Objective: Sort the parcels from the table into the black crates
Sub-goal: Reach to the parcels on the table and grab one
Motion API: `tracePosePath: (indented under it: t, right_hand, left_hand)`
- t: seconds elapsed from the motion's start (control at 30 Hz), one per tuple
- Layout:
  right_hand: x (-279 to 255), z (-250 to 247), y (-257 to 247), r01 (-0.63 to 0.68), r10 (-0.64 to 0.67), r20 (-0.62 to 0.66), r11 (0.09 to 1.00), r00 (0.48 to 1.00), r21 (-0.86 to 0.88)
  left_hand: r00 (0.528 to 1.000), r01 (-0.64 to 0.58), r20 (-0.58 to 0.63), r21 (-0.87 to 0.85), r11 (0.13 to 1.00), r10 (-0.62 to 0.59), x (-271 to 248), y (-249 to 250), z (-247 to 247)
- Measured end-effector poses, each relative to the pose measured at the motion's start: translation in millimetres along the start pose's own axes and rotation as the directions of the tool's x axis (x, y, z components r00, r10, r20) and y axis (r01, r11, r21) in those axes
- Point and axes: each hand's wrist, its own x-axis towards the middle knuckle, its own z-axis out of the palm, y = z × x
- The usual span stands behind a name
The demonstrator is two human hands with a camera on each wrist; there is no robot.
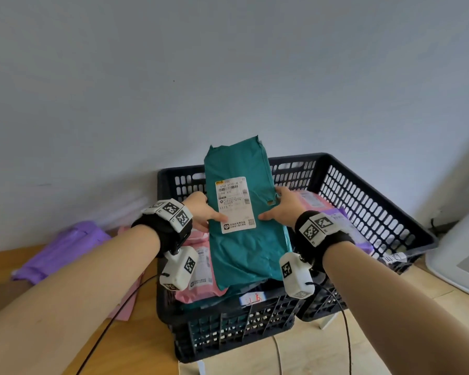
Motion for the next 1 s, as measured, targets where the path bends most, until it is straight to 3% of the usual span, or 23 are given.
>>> tracePosePath:
  t: [0.23,0.37,0.67,1.0]
  right_hand:
    - [54,31,8,-0.106,0.124,0.143,0.987,0.982,-0.122]
    - [70,47,14,-0.164,0.205,0.2,0.966,0.958,-0.202]
    - [89,86,33,-0.231,0.305,0.232,0.926,0.924,-0.298]
    - [96,100,55,-0.359,0.44,0.24,0.878,0.865,-0.317]
  left_hand:
    - [0.995,0.071,-0.073,0.053,0.996,-0.067,44,-14,6]
    - [0.972,0.226,-0.052,-0.043,0.973,-0.229,63,-20,20]
    - [0.917,0.395,-0.087,0.068,0.916,-0.389,97,-45,35]
    - [0.909,0.416,-0.006,0.045,0.908,-0.416,124,-72,55]
